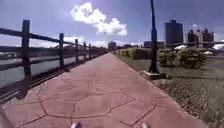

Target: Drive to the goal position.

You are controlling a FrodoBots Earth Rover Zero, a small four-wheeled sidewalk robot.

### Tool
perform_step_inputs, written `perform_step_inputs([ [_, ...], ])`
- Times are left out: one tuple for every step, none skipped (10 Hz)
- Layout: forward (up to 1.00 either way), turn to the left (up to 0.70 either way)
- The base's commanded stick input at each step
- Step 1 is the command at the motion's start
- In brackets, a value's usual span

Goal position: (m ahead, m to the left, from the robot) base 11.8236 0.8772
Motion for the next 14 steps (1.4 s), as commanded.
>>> perform_step_inputs([
  [0.85, 0.00],
  [0.85, 0.00],
  [0.85, 0.00],
  [0.85, 0.00],
  [0.85, 0.00],
  [0.85, 0.00],
  [0.85, 0.00],
  [0.85, 0.00],
  [0.85, 0.00],
  [0.85, 0.00],
  [0.85, 0.00],
  [0.85, 0.00],
  [0.85, 0.00],
  [0.85, 0.00],
])
